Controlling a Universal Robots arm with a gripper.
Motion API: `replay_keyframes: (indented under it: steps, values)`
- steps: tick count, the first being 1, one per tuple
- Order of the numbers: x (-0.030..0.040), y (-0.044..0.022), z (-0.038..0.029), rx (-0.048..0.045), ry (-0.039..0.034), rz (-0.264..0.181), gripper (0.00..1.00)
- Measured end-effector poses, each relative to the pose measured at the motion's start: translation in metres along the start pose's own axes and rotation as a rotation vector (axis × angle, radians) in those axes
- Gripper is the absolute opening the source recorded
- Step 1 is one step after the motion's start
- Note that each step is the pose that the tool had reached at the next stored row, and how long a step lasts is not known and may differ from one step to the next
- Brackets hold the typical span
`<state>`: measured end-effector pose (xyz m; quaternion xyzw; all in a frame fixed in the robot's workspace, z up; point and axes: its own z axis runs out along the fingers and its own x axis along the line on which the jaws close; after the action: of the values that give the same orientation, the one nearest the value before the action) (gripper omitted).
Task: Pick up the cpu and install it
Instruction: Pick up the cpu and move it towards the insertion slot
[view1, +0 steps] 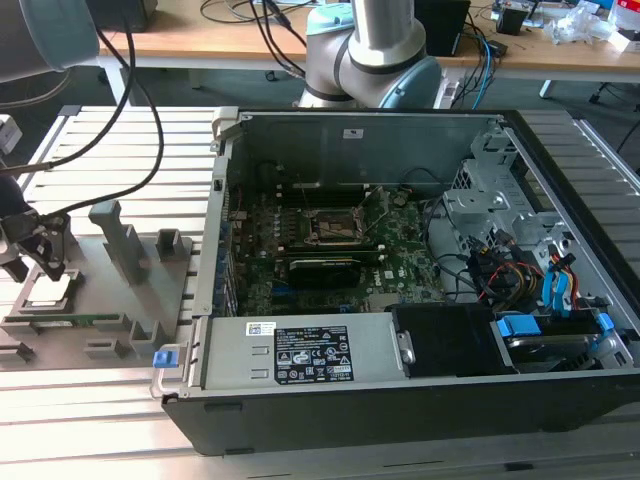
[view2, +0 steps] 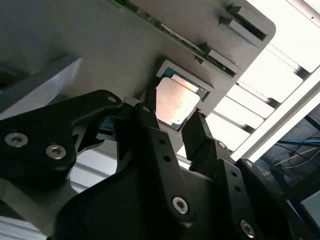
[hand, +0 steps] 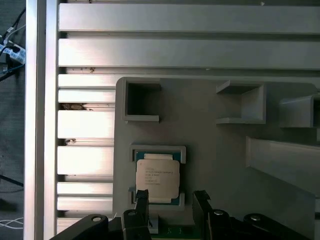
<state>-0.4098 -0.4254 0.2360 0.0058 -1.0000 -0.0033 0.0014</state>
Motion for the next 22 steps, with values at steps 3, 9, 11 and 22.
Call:
replay_keyframes:
  steps: [3,9,11,22]
  values:
    - [0.0000,0.0000,0.0028,-0.0001,-0.0002,0.000,0.48]
    - [-0.0001,-0.0001,0.0102,0.0000,0.0000,0.000,0.48]
    - [-0.0001,-0.0001,0.0129,0.0000,-0.0001,0.000,0.48]
    - [-0.0001,-0.0002,0.0334,0.0001,0.0000,0.000,0.48]
